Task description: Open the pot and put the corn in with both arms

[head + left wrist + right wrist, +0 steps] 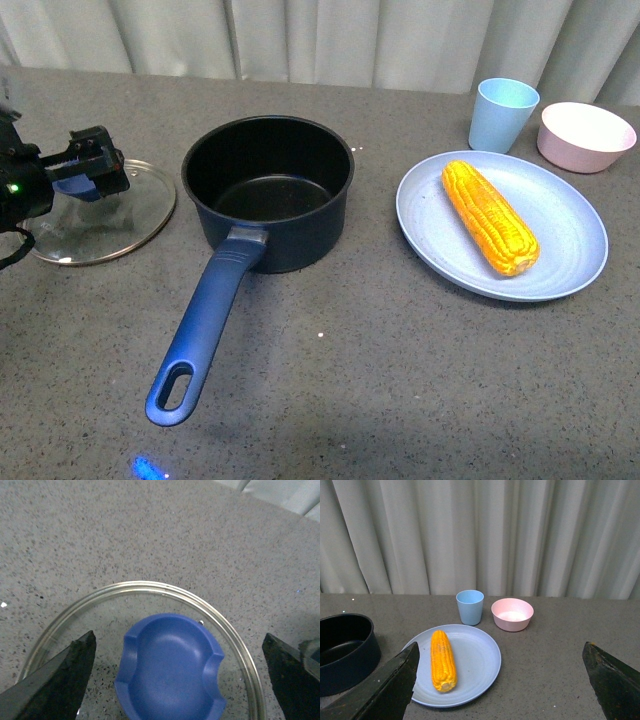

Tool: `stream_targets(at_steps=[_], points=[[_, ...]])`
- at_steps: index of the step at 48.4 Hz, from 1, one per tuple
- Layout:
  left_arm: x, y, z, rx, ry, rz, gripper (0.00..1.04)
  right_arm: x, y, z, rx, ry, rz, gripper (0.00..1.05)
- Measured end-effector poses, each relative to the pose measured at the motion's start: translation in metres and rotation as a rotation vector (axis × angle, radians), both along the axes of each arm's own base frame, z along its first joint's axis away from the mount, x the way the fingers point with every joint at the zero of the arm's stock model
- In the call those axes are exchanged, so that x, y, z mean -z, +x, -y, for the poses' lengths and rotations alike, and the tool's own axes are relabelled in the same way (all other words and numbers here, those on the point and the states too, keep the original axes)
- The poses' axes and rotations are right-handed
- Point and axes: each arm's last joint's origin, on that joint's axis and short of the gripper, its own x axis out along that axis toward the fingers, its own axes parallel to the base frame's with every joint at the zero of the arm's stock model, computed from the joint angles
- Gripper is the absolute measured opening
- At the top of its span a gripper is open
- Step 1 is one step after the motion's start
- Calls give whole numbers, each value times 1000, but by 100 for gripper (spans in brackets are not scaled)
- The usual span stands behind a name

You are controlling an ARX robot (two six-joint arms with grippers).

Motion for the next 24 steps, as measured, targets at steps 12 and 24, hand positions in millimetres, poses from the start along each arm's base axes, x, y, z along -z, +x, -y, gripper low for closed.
stream_targets(at_steps=[12, 24], points=[[-82, -24, 6, -14, -10, 80, 98, 0, 0, 0, 0, 0, 0, 96], [-144, -76, 51, 97, 15, 163, 98, 0, 0, 0, 0, 0, 0, 96]])
